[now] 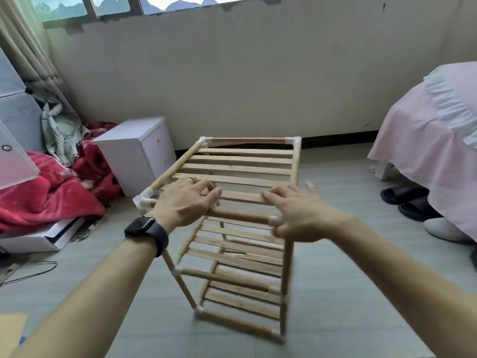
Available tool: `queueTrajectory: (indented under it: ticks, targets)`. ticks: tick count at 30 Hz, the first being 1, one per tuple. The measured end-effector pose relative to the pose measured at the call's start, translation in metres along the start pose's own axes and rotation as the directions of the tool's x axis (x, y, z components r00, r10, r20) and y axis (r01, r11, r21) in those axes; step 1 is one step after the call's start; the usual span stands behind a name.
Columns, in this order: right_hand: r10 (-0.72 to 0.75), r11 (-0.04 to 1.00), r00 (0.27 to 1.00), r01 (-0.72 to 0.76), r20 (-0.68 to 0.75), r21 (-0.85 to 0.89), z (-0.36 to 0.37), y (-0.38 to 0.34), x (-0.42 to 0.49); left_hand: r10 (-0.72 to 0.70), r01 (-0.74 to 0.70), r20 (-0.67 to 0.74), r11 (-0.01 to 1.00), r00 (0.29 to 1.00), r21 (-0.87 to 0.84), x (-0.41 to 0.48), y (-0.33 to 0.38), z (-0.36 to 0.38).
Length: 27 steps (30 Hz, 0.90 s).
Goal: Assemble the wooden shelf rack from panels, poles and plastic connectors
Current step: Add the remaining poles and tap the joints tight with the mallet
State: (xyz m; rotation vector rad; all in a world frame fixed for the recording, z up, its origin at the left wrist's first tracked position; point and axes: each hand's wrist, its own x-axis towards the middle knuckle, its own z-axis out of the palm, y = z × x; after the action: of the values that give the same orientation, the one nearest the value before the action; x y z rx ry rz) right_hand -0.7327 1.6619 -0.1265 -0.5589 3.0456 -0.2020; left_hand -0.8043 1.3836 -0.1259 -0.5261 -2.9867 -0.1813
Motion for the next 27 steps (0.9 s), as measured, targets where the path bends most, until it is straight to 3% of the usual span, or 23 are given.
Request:
queueTrajectory:
  ticks: [3, 6, 11, 27]
  targets:
    - [0.112, 0.993, 0.993, -0.11, 0.033, -0.042, -0.013, 0.036, 0.001, 0.117, -0.109, -0.081, 0.99, 0.99, 0.09, -0.015, -0.008, 0.0]
    - [0.177, 0.97, 0.984, -0.179, -0.031, -0.164, -0.012, 0.04, 0.01, 0.126, -0.1, -0.098, 0.966, 0.987, 0.237, -0.03, -0.022, -0.001]
    - [0.09, 0.976, 0.965, -0.135, -0.246, -0.173, 0.005, 0.031, 0.018, 0.063, -0.026, -0.148, 0.97, 0.987, 0.241, -0.045, -0.027, 0.004]
    - [0.041, 0.966, 0.941, -0.123, -0.337, -0.227, 0.001, 0.037, 0.029, 0.093, -0.032, -0.222, 0.964, 0.971, 0.263, -0.023, -0.022, 0.008]
